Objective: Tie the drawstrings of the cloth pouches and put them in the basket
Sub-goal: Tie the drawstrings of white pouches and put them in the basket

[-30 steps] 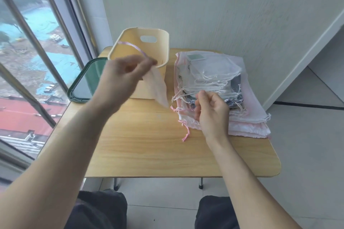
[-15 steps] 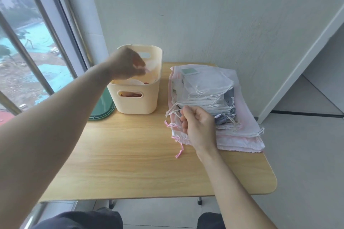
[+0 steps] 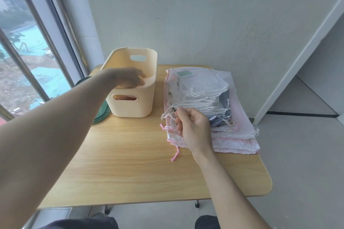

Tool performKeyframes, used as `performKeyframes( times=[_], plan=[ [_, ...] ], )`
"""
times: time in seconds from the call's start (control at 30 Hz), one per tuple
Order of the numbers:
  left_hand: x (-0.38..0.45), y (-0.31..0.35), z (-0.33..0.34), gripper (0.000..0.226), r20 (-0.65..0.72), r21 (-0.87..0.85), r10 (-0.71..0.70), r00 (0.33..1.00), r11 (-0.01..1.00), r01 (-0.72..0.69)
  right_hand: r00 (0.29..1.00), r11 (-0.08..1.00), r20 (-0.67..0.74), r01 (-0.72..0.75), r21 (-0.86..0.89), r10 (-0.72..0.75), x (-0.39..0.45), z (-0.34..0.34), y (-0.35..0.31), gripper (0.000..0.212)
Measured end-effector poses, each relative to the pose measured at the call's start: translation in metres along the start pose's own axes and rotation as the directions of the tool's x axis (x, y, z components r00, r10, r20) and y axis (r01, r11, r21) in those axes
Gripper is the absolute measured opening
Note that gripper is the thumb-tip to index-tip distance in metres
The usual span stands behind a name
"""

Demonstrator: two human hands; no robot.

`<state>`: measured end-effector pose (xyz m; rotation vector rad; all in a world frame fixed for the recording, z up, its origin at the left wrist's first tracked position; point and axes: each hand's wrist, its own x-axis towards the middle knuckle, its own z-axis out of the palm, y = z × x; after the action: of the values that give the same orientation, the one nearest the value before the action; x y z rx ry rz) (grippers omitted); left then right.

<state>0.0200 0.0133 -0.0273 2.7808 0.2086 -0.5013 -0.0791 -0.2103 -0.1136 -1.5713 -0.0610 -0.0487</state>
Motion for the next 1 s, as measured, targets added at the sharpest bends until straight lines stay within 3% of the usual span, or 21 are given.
performKeyframes(
  times=[0.07, 0.1, 0.17, 0.23, 0.27, 0.33, 0.37, 0.43, 0.47, 0.53, 0.6, 0.73, 0.83, 0.9, 1.0],
  plan=[
    [0.009, -0.006, -0.003, 0.069, 0.175, 0.086, -0.109, 0.979, 0.992, 0.095, 1.0, 1.0, -0.001, 0.0, -0.011, 0.0, 0.001, -0.003, 0.001, 0.035],
    [0.009, -0.004, -0.004, 0.066, 0.218, 0.125, -0.15, 0.964, 0.984, 0.125, 1.0, 1.0, -0.005, -0.004, -0.021, 0.004, 0.002, -0.005, 0.001, 0.034],
    [0.011, 0.0, -0.007, 0.05, 0.246, 0.208, -0.172, 0.954, 0.971, 0.121, 1.0, 0.999, -0.012, -0.012, -0.035, 0.012, 0.004, -0.007, 0.001, 0.033],
    [0.015, 0.004, -0.012, 0.052, 0.216, 0.237, -0.187, 0.958, 0.962, 0.134, 1.0, 0.999, -0.015, -0.013, -0.03, 0.013, 0.006, -0.008, 0.001, 0.033],
    [0.015, 0.007, -0.016, 0.053, 0.144, 0.23, -0.165, 0.976, 0.965, 0.129, 1.0, 1.0, -0.014, -0.011, -0.024, 0.011, 0.006, -0.009, -0.001, 0.033],
    [0.014, 0.019, -0.026, 0.04, -0.165, 0.172, -0.03, 0.986, 0.983, 0.059, 1.0, 1.0, -0.011, -0.003, -0.019, 0.002, 0.007, -0.011, -0.002, 0.032],
    [0.012, 0.029, -0.029, 0.032, -0.361, 0.111, 0.045, 0.931, 0.994, -0.005, 1.0, 1.0, -0.014, 0.001, -0.021, -0.001, 0.008, -0.014, -0.002, 0.031],
    [-0.001, 0.057, -0.03, 0.028, -0.662, -0.059, 0.114, 0.741, 0.977, -0.203, 0.999, 1.0, -0.036, 0.006, -0.019, -0.006, 0.008, -0.018, -0.003, 0.031],
    [-0.011, 0.074, -0.028, 0.028, -0.74, -0.09, 0.152, 0.655, 0.943, -0.321, 0.998, 1.0, -0.058, 0.009, -0.013, -0.009, 0.009, -0.02, -0.004, 0.031],
    [-0.022, 0.104, -0.016, 0.027, -0.754, -0.077, 0.277, 0.595, 0.863, -0.499, 0.991, 1.0, -0.13, 0.008, -0.001, -0.008, 0.01, -0.028, -0.007, 0.031],
    [-0.021, 0.126, 0.005, 0.03, -0.654, -0.058, 0.389, 0.649, 0.829, -0.556, 0.973, 1.0, -0.231, -0.005, 0.019, 0.009, 0.012, -0.036, -0.009, 0.029],
    [0.001, 0.144, 0.053, 0.045, -0.326, 0.067, 0.487, 0.81, 0.867, -0.494, 0.931, 0.998, -0.362, -0.025, 0.06, 0.045, 0.016, -0.052, -0.01, 0.029],
    [0.015, 0.142, 0.081, 0.06, -0.161, 0.091, 0.486, 0.859, 0.874, -0.478, 0.921, 0.997, -0.386, -0.018, 0.071, 0.044, 0.016, -0.06, -0.011, 0.033],
    [0.021, 0.14, 0.093, 0.061, -0.175, 0.107, 0.473, 0.863, 0.881, -0.461, 0.922, 0.997, -0.383, -0.022, 0.08, 0.051, 0.016, -0.063, -0.013, 0.035],
    [0.022, 0.142, 0.098, 0.048, -0.304, 0.21, 0.492, 0.816, 0.87, -0.446, 0.923, 0.992, -0.377, -0.033, 0.122, 0.078, 0.017, -0.066, -0.014, 0.033]
  ],
)
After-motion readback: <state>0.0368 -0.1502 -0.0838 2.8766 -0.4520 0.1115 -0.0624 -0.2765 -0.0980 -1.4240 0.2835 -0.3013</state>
